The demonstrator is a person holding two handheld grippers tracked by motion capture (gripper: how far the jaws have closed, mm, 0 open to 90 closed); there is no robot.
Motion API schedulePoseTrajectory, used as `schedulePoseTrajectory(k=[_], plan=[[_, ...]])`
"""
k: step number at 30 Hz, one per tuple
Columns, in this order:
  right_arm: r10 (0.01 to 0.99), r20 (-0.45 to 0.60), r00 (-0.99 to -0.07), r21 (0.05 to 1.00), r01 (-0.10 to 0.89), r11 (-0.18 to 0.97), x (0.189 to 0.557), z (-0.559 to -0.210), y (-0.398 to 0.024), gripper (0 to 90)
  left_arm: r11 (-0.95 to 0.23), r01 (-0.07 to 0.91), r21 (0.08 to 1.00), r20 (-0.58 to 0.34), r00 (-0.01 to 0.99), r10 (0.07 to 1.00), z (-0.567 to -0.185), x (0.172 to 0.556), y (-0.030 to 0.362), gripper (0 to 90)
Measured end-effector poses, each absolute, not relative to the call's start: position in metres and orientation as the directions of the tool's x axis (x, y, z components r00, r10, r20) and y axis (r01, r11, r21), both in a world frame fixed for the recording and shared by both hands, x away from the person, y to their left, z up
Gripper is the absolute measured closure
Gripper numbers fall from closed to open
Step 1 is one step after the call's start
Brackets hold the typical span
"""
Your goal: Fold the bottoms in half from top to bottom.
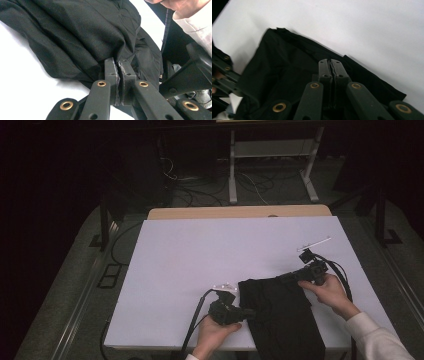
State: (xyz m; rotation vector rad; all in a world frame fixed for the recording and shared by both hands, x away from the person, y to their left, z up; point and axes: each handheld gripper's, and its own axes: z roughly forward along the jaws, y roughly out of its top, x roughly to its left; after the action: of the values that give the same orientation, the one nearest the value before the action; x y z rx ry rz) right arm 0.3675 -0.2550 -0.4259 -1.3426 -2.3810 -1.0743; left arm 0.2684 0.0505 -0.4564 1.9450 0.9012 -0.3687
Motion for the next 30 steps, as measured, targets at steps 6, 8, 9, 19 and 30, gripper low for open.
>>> schedulePoseTrajectory(k=[6,8,9,19,30], plan=[[0.618,0.549,-0.563,0.508,0.812,0.288,0.364,-0.416,-0.26,86.7,-0.301,0.712,0.635,-0.568,0.694,0.443,-0.454,0.268,0.05,84.3],[0.604,0.568,-0.56,0.511,0.815,0.274,0.362,-0.412,-0.263,86.7,-0.298,0.708,0.64,-0.558,0.696,0.452,-0.453,0.267,0.05,81.9],[0.596,0.576,-0.559,0.512,0.816,0.27,0.361,-0.411,-0.265,86.7,-0.298,0.705,0.643,-0.556,0.698,0.451,-0.452,0.267,0.051,78.9],[0.559,0.588,-0.585,0.543,0.797,0.263,0.34,-0.396,-0.273,86.8,-0.241,0.706,0.666,-0.572,0.691,0.442,-0.44,0.269,0.059,51.4],[0.522,0.596,-0.61,0.553,0.783,0.284,0.32,-0.391,-0.283,86.9,-0.195,0.657,0.728,-0.522,0.716,0.465,-0.419,0.287,0.058,39.0]])
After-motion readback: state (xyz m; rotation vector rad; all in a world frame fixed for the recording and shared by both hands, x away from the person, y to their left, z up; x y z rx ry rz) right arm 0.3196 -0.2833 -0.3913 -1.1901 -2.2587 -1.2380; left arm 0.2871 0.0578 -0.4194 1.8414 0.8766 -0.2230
